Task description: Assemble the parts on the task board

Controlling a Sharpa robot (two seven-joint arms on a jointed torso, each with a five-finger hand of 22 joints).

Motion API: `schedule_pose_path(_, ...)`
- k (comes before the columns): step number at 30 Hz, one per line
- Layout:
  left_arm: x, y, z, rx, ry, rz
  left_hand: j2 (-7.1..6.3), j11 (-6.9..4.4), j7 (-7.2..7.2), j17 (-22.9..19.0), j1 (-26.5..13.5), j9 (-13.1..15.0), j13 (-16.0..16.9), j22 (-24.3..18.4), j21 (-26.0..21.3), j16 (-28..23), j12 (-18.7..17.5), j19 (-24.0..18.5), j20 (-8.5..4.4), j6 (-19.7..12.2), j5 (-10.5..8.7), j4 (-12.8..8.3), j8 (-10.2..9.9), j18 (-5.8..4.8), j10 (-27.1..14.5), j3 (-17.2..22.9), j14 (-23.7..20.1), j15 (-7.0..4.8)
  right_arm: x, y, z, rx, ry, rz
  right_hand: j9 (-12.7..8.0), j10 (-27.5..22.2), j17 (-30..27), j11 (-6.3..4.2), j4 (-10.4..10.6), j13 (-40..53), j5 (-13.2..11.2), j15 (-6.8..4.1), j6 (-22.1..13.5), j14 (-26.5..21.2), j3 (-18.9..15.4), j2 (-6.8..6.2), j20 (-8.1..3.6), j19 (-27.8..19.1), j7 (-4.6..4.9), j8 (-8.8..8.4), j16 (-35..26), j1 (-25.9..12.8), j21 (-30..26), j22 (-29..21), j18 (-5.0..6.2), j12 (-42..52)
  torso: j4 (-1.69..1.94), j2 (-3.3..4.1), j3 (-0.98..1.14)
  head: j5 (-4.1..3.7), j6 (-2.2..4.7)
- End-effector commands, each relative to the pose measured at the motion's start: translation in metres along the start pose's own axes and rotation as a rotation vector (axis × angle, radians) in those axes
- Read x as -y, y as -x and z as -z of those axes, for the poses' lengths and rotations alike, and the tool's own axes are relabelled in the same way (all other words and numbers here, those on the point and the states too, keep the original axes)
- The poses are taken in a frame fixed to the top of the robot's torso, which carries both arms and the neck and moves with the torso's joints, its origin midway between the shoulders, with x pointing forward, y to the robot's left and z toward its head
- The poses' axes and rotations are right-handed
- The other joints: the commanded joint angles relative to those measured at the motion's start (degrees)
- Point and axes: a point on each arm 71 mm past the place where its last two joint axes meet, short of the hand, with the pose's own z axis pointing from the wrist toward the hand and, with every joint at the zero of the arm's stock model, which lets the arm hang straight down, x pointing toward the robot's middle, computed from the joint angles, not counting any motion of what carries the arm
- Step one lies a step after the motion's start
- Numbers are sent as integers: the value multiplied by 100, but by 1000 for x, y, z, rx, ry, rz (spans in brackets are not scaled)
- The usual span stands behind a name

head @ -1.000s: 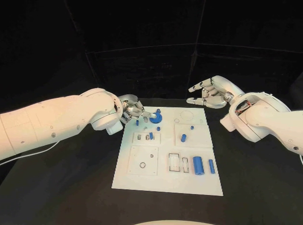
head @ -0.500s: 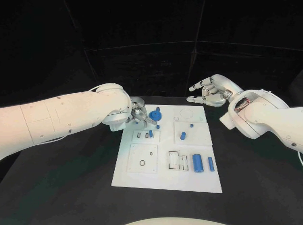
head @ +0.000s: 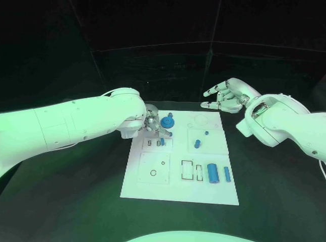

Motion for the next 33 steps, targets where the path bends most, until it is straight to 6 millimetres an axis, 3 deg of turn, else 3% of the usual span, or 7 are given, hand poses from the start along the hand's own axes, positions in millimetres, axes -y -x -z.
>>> schedule_pose_path(1, 0, -1, -1, -15, 20, -36, 1, -5, 14, 1507, -64, 5, 5, 166, 36, 18, 17, 219, -11, -38, -13, -9, 19, -86, 33, -33, 616, -36, -2, 0, -1, -6, 3, 4, -1, -38, 499, -8, 15, -5, 20, -11, 44, 370, -33, 34, -13, -37, -5, 27, -14, 24, -32, -5, -24, -20, -4, 4, 2, -5, -6)
schedule_pose_path(15, 1, -7, -9, -49, 40, -71, 41, -14, 4, 1507, 1, 110, 23, 199, 55, 18, 26, 224, -17, -74, -11, -44, 83, -91, 36, -32, 616, -43, -3, -2, -3, -12, 6, 9, -4, -64, 471, -13, 41, -59, 124, -17, 40, 365, -78, 59, -19, -45, -9, 35, -40, 50, -48, -27, -21, -69, 0, 3, 4, -3, -86)
schedule_pose_path(33, 7, -12, -11, -63, 34, -76, 75, -15, 3, 1507, 146, 255, 45, 243, 79, 18, 31, 228, -19, -143, -9, -161, 154, -97, 38, 6, 616, -44, -4, -4, -5, -18, 8, 10, -5, -58, 464, -18, 64, -70, 215, -21, 41, 366, -114, 72, -24, -44, -12, 43, -49, 65, -54, -34, -21, -74, 7, 3, 5, -1, -136)
